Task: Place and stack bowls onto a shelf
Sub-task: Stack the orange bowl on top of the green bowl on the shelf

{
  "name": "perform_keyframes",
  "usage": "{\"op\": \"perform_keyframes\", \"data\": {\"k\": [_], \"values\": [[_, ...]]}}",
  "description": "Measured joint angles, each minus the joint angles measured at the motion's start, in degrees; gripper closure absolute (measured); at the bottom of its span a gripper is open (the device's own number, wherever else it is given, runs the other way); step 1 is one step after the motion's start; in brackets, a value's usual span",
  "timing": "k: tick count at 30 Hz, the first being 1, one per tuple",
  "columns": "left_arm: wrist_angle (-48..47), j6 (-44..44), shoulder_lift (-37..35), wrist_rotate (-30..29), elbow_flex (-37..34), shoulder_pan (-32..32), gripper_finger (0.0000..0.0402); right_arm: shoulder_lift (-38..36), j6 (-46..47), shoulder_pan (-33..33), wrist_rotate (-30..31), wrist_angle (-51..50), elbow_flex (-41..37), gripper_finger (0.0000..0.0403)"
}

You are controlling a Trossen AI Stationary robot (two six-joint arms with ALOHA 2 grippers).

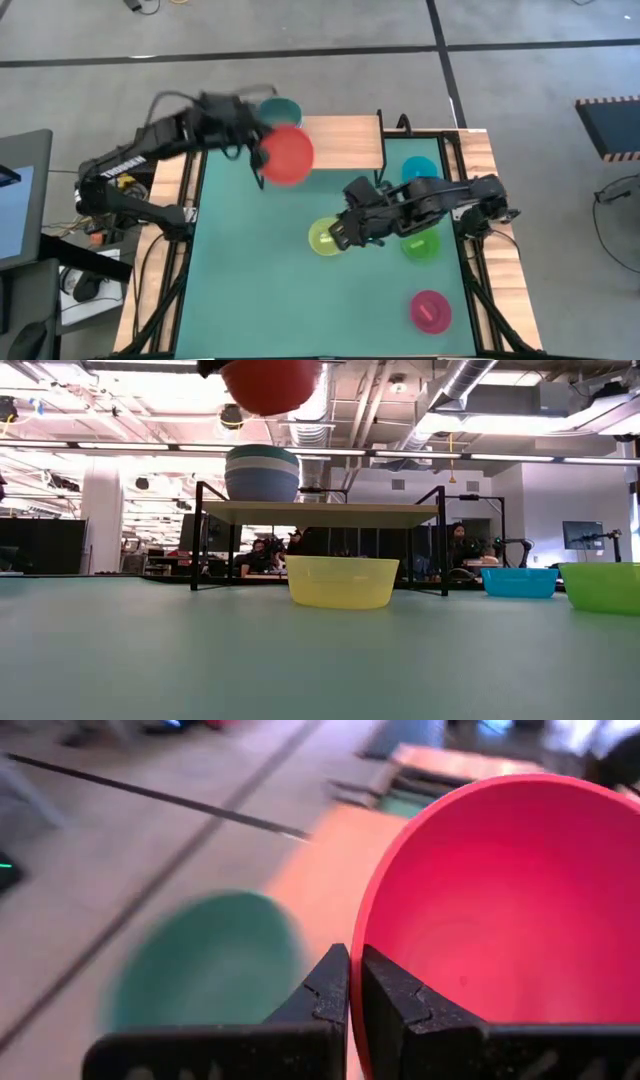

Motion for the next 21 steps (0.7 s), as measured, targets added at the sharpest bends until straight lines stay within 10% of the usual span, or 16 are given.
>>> {"op": "perform_keyframes", "data": {"k": [21], "values": [[-10.98,3.76,22.07,13.38,22.07,27.5,0.0401,-0.63,4.83,0.63,-2.88,-1.37,-12.26,0.0211]]}}
